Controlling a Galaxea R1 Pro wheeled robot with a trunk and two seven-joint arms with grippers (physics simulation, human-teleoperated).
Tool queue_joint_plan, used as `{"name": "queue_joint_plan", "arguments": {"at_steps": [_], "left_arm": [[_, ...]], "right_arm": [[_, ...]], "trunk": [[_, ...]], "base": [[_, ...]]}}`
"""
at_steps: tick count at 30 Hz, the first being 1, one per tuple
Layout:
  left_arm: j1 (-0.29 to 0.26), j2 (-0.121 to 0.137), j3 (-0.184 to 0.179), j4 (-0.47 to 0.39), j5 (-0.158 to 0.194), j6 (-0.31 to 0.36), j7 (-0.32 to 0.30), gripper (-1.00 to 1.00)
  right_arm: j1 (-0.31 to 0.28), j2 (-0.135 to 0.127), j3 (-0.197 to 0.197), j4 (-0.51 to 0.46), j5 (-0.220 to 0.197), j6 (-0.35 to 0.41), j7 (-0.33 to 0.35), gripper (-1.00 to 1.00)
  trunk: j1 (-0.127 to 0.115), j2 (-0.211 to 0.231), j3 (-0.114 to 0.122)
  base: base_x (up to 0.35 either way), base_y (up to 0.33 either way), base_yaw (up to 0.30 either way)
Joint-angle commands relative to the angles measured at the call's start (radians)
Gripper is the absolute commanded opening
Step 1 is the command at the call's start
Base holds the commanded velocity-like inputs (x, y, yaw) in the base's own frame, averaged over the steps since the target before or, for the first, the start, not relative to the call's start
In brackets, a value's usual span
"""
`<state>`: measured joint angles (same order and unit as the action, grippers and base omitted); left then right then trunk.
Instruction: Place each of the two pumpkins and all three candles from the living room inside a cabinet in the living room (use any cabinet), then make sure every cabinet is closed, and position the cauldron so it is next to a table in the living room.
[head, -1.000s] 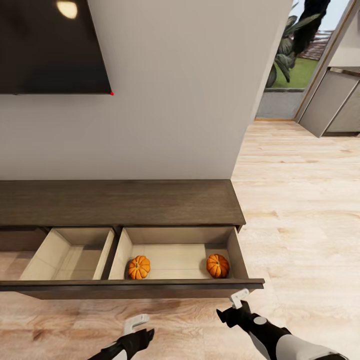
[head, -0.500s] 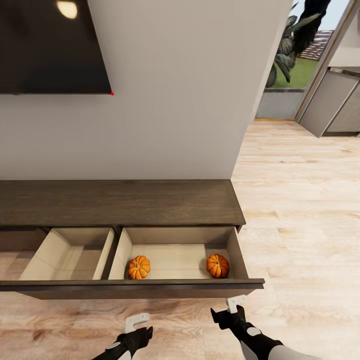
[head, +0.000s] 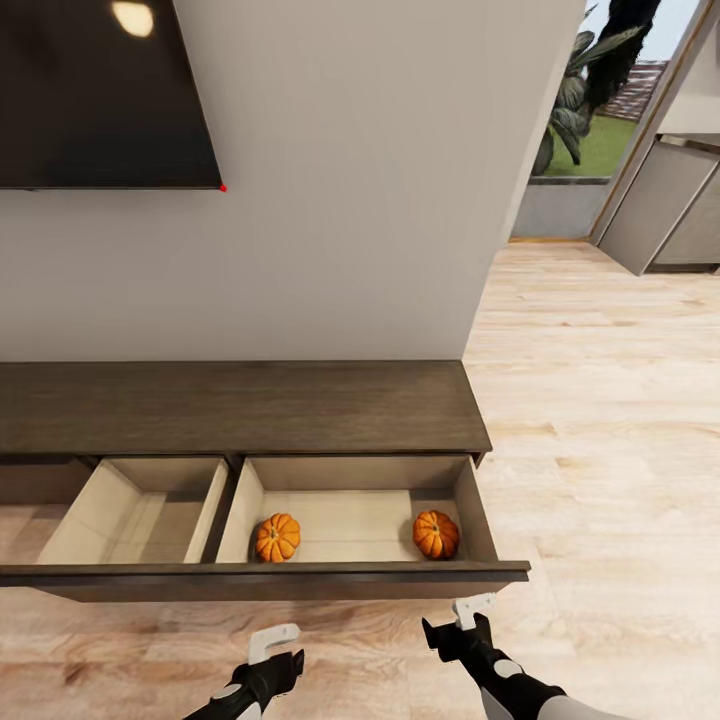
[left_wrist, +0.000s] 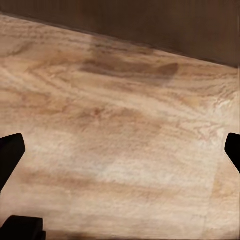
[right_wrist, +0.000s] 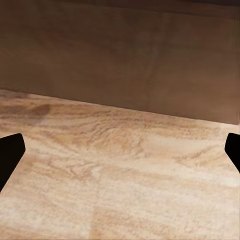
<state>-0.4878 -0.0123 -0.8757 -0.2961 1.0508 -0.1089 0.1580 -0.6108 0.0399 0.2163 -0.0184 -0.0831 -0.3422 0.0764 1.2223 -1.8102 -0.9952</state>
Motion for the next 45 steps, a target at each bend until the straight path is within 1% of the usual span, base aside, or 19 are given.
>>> {"name": "queue_joint_plan", "arguments": {"at_steps": [1,7,9,10,11,12,14,17,45], "left_arm": [[0.000,0.000,0.000,0.000,0.000,-0.001,0.000,1.00],[0.000,0.000,0.000,0.000,0.000,-0.004,0.000,1.00],[0.000,-0.002,0.000,0.000,-0.001,-0.003,0.000,1.00],[0.000,-0.002,0.000,0.000,-0.001,-0.003,0.000,1.00],[0.000,-0.001,0.000,0.001,-0.001,-0.003,0.000,1.00],[0.000,-0.001,0.000,0.001,-0.002,-0.004,0.001,1.00],[0.000,0.000,0.000,0.001,-0.002,-0.004,0.000,1.00],[0.000,0.000,0.000,0.001,-0.002,-0.004,0.001,1.00],[0.000,0.002,0.000,0.000,-0.002,-0.004,0.001,1.00]], "right_arm": [[0.000,0.000,0.000,0.000,0.000,0.000,0.000,1.00],[0.008,0.000,0.000,-0.001,-0.001,-0.003,-0.005,1.00],[0.010,0.000,-0.001,0.000,-0.003,-0.003,-0.036,1.00],[0.018,0.000,-0.002,0.004,-0.003,-0.003,-0.075,1.00],[0.021,0.000,-0.009,0.006,-0.007,-0.003,-0.089,1.00],[0.022,0.000,-0.017,0.008,-0.022,-0.003,-0.097,1.00],[0.024,0.000,-0.024,0.009,-0.073,-0.003,-0.104,1.00],[0.025,0.000,-0.026,0.009,-0.091,-0.004,-0.105,1.00],[0.031,0.003,-0.026,0.009,-0.093,-0.005,-0.106,1.00]], "trunk": [[0.000,0.000,0.000],[0.000,0.000,0.000],[0.000,0.000,0.000],[0.000,0.000,0.000],[0.000,0.000,0.000],[0.000,0.000,0.000],[0.000,0.000,0.000],[0.000,0.000,0.000],[0.000,0.000,0.000]], "base": [[0.204,0.000,0.000],[0.309,0.000,0.000],[0.331,0.000,0.000],[0.321,0.000,0.000],[0.324,0.000,0.000],[0.326,0.000,0.000],[0.328,0.000,0.000],[0.329,0.000,0.000],[0.329,0.000,0.000]]}}
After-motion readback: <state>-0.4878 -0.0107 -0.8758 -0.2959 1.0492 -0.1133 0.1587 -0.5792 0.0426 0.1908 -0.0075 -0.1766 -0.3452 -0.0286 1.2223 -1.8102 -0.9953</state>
